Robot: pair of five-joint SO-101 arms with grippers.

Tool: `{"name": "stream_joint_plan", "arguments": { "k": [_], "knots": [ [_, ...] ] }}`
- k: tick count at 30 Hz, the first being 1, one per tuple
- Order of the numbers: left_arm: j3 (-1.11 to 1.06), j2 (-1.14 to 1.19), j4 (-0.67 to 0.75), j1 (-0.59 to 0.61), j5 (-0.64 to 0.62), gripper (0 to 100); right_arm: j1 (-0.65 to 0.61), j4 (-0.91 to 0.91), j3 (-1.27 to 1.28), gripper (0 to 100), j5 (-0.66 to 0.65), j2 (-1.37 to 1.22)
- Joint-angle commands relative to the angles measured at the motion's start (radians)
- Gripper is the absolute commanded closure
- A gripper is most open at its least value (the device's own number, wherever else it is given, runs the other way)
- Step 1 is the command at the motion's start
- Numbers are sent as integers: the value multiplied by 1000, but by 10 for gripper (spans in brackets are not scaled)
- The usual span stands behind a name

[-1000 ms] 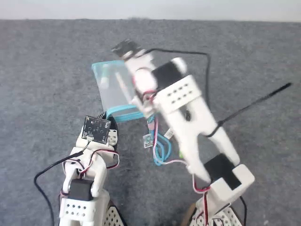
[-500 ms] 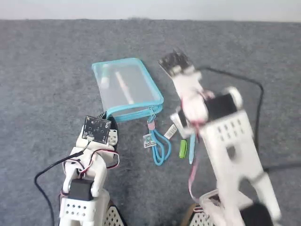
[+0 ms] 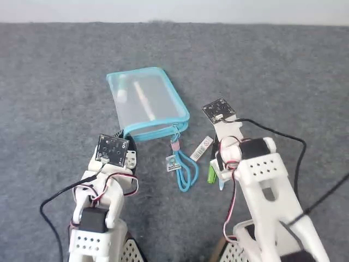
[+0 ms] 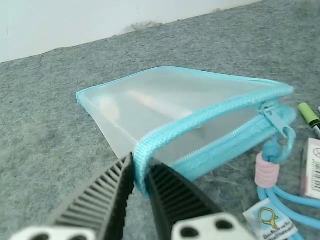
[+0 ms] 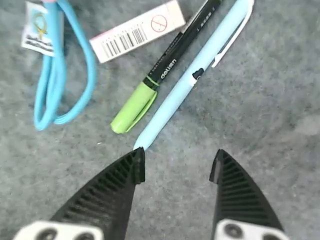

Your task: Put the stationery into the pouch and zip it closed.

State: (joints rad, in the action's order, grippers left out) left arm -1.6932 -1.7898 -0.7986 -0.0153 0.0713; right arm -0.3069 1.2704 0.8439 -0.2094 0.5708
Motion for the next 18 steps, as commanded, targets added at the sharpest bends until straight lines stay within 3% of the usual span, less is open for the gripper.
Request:
{"name": "stream_joint_plan", "arguments": {
  "k": [1, 7, 18],
  "knots": [
    [7, -9, -3, -2, 8, 988, 10, -96, 3, 790, 41, -119],
    [7, -9, -3, -5, 8, 988, 8, -193, -2, 790, 63, -305],
    [7, -9, -3, -3, 8, 988, 10, -200, -2, 792, 63, -400]
  ]
}}
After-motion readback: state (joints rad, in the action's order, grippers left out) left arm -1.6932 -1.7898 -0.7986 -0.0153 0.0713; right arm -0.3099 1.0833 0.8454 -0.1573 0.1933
